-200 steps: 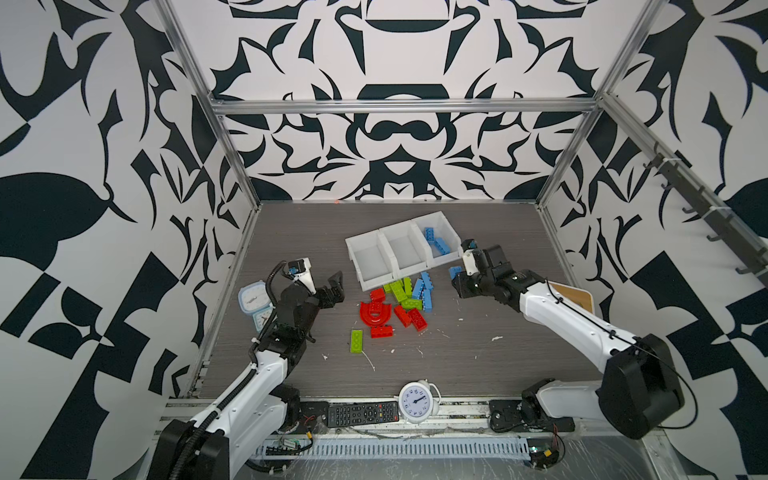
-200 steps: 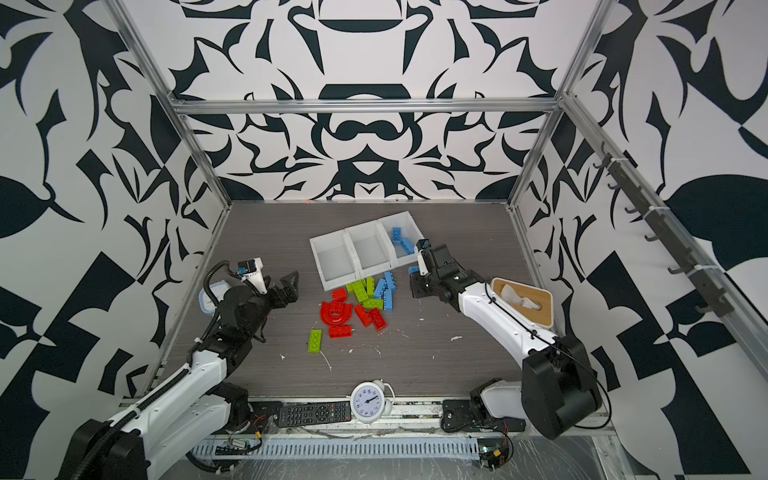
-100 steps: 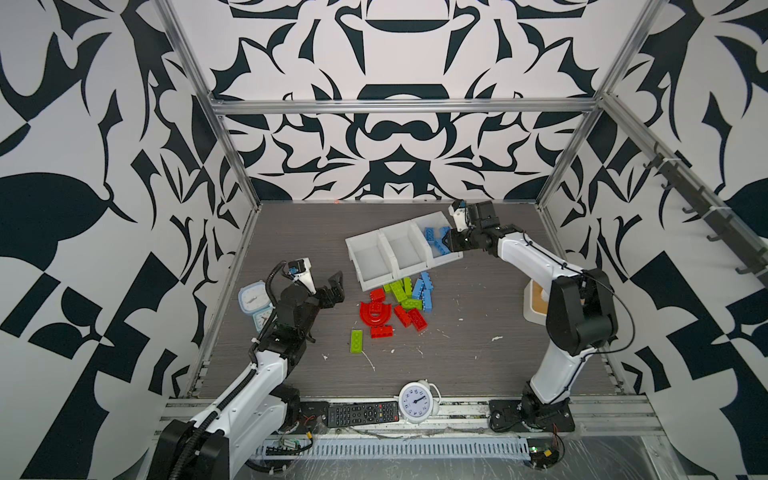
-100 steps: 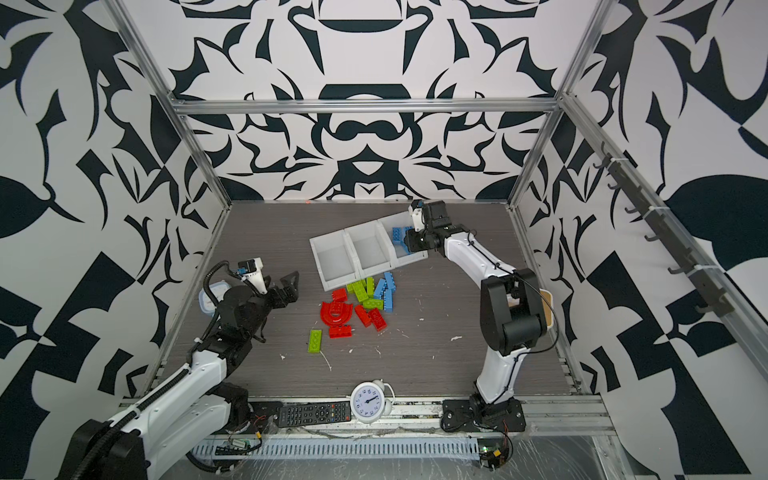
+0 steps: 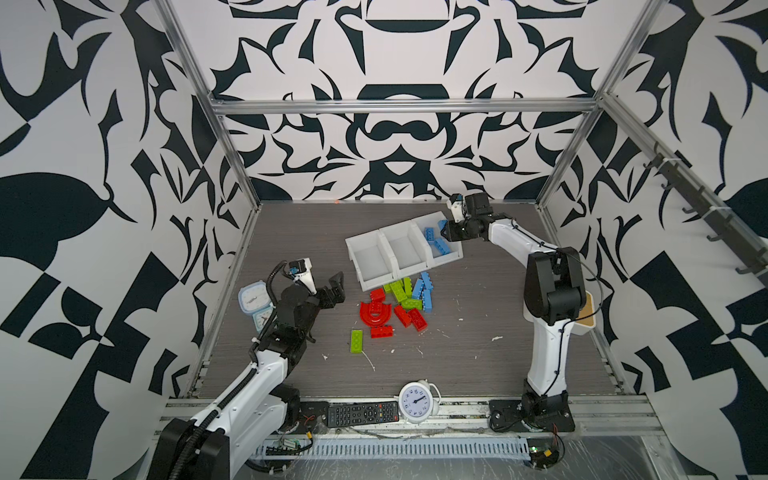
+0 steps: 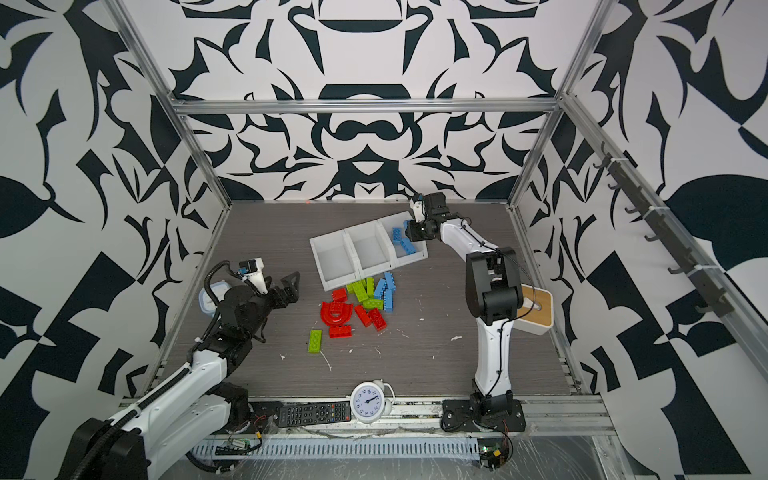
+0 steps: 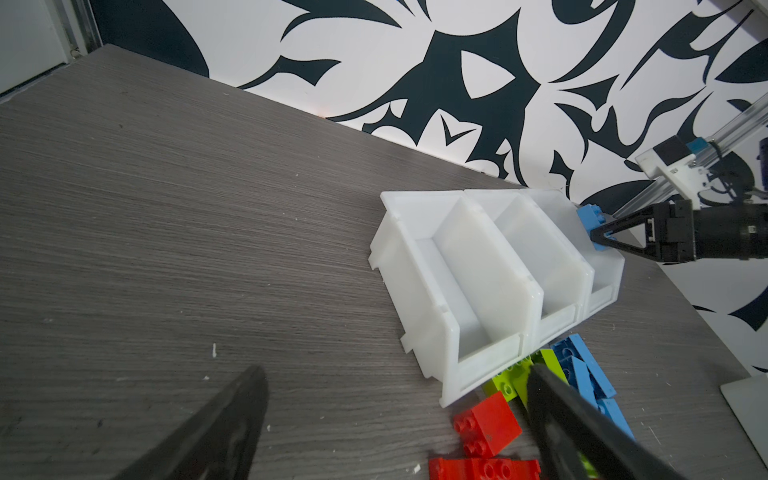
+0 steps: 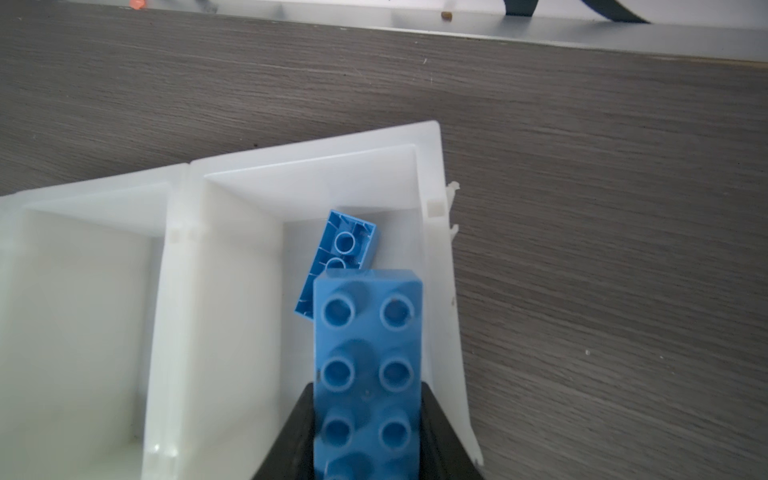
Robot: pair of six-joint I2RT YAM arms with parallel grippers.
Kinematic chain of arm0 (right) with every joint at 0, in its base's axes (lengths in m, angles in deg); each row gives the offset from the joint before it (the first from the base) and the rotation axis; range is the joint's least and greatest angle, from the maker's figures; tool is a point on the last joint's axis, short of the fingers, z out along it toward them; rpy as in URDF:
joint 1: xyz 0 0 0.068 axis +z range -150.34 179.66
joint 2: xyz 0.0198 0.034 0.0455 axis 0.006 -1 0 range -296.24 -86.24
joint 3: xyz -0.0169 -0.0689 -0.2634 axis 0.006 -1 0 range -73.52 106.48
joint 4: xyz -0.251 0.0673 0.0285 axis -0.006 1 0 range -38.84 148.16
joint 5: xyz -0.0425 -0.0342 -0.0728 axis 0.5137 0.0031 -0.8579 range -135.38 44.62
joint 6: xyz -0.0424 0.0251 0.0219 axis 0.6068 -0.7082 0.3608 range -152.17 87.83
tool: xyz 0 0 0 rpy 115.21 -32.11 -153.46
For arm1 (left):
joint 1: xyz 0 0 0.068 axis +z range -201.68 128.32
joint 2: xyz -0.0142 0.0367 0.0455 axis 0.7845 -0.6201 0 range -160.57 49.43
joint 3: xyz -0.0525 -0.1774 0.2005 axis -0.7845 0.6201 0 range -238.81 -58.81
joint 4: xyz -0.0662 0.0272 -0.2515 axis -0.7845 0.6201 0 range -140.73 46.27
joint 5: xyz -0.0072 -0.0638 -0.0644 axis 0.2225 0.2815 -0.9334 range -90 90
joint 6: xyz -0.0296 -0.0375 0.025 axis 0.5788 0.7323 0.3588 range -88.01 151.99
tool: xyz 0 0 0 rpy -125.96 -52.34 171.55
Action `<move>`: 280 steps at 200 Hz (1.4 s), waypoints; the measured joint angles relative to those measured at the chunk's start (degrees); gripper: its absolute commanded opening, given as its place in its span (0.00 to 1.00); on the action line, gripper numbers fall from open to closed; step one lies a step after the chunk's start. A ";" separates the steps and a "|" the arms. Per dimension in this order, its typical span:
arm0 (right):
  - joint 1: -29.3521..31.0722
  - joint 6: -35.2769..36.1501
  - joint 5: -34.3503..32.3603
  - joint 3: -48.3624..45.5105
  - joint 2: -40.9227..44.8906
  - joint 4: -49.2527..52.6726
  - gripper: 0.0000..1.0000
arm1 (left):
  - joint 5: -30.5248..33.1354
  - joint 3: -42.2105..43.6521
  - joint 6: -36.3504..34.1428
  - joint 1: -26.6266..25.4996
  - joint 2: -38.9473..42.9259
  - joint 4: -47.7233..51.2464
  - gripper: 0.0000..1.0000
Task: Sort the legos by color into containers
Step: 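Carry the blue brick into the compartment with blue bricks and release, then move the right gripper back down over the blue bricks in the pile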
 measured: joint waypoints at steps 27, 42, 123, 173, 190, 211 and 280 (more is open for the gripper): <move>-0.09 -0.44 0.02 0.04 -0.02 0.24 0.51 | 0.09 0.00 0.00 0.00 -0.13 0.02 1.00; -0.09 -0.37 -0.17 -0.26 0.46 0.04 0.56 | 0.07 0.00 0.02 0.00 -0.13 0.02 1.00; 0.35 -3.58 0.61 -15.91 18.14 -4.66 0.59 | -0.17 0.00 0.26 0.00 -0.07 0.00 1.00; 8.04 -8.52 -3.67 -32.48 35.32 -4.90 0.58 | -0.17 0.00 0.48 0.00 -0.07 0.00 1.00; 12.31 -10.36 -6.58 -35.50 37.70 -4.22 0.57 | -0.17 0.00 0.50 0.00 -0.07 0.00 1.00; 17.22 -12.57 -9.40 -37.44 37.35 -3.72 0.57 | -0.17 0.00 0.52 0.00 -0.07 0.02 1.00; 20.83 -16.96 -15.34 -40.39 34.10 -4.20 0.57 | -0.17 0.00 0.70 0.00 -0.09 0.02 1.00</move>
